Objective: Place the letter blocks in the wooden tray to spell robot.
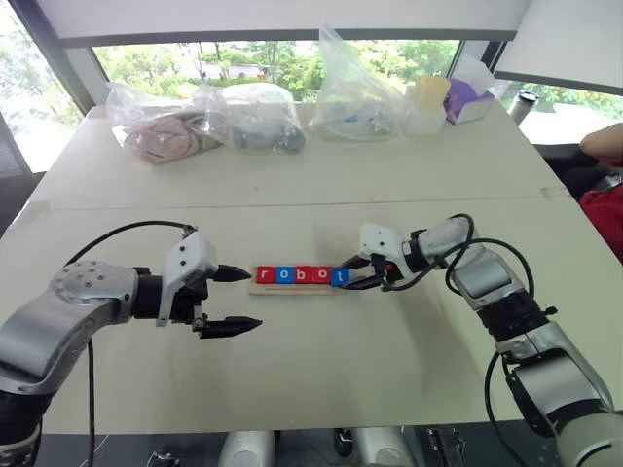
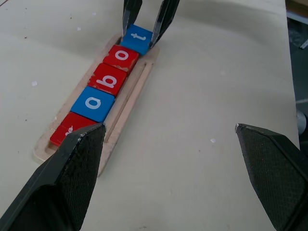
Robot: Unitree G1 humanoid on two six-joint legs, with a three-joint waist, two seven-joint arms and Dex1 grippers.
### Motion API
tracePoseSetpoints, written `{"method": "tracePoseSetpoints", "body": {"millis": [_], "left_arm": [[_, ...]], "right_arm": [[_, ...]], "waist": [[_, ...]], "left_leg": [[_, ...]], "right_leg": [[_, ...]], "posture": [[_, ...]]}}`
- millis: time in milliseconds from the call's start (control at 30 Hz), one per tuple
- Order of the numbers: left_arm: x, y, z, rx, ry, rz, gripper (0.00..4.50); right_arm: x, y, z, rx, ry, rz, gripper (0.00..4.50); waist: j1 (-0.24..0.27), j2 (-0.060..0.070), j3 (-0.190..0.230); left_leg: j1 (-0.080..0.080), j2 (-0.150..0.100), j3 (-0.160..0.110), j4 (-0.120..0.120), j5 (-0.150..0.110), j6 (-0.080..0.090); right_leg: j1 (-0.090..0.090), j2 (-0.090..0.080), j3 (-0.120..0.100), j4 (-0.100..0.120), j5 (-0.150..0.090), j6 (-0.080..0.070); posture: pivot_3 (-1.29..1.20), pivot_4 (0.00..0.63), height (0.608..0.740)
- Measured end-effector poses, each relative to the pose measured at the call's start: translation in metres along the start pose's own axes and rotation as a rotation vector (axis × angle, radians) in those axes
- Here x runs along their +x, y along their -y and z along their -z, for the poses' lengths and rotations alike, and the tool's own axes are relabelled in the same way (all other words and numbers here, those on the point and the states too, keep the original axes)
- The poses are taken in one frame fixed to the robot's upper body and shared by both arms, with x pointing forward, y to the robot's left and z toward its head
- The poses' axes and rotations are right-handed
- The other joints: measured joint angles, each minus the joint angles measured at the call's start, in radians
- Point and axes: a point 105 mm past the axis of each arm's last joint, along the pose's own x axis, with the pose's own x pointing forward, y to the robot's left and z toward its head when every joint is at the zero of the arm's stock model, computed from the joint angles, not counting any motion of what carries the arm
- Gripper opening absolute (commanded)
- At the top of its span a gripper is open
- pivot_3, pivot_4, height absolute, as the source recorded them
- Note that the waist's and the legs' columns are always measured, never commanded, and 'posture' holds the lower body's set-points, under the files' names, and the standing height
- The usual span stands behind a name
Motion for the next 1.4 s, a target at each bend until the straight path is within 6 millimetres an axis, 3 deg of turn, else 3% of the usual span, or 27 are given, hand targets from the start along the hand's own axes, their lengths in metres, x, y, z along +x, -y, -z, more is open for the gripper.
{"method": "tracePoseSetpoints", "body": {"millis": [633, 667, 833, 1033, 1200, 1333, 1400], "left_arm": [[0.005, -0.003, -0.004, 0.004, 0.028, -0.019, 4.5], [0.005, -0.003, -0.004, 0.003, 0.027, -0.019, 4.5], [0.008, -0.001, -0.001, -0.005, 0.023, -0.007, 4.5], [0.008, -0.002, -0.001, -0.006, 0.024, -0.01, 4.5], [0.006, -0.005, 0.001, -0.023, 0.025, -0.021, 4.5], [-0.007, -0.013, 0.003, -0.059, 0.053, -0.081, 4.5], [-0.019, -0.012, 0.015, -0.09, 0.018, -0.123, 4.5]], "right_arm": [[0.013, 0.004, -0.004, -0.006, 0.023, 0.04, 1.14], [0.013, 0.004, -0.004, -0.004, 0.023, 0.038, 2.18], [0.021, 0.007, -0.009, 0.009, 0.051, 0.077, 4.48], [0.011, 0.018, -0.013, 0.046, 0.08, 0.143, 4.48], [-0.011, 0.02, -0.019, 0.067, 0.106, 0.188, 4.48], [-0.034, 0.008, -0.011, 0.131, 0.104, 0.223, 4.48], [-0.048, -0.01, -0.003, 0.19, 0.093, 0.22, 4.48]], "waist": [[-0.004, 0.0, 0.0], [-0.004, 0.0, 0.0], [-0.004, 0.0, 0.0], [0.0, 0.0, 0.0], [0.0, 0.0, 0.0], [0.001, 0.0, 0.0], [0.001, 0.0, 0.0]], "left_leg": [[0.001, 0.0, 0.0, 0.0, 0.0, 0.0], [0.001, 0.0, 0.0, 0.0, 0.0, 0.0], [0.001, 0.0, 0.0, 0.0, 0.0, 0.0], [0.001, 0.0, 0.0, 0.001, 0.0, 0.0], [0.001, 0.0, -0.001, 0.0, 0.0, 0.0], [0.0, 0.0, -0.001, 0.0, 0.0, 0.0], [0.0, 0.0, -0.001, -0.001, 0.0, 0.0]], "right_leg": [[0.0, 0.0, 0.0, 0.003, 0.0, 0.0], [0.0, 0.0, 0.0, 0.003, 0.0, 0.0], [0.0, 0.0, 0.0, 0.004, 0.0, 0.0], [0.0, 0.0, 0.0, 0.004, 0.0, 0.0], [-0.001, 0.0, 0.0, 0.004, 0.0, 0.0], [-0.001, 0.0, 0.0, 0.004, 0.0, 0.001], [-0.002, -0.001, 0.0, 0.004, -0.001, 0.001]], "posture": [[0.0, 0.15, 0.74], [0.0, 0.15, 0.74], [0.0, 0.15, 0.74], [0.0, 0.15, 0.74], [0.0, 0.15, 0.74], [0.0, 0.15, 0.74], [0.0, 0.15, 0.74]]}}
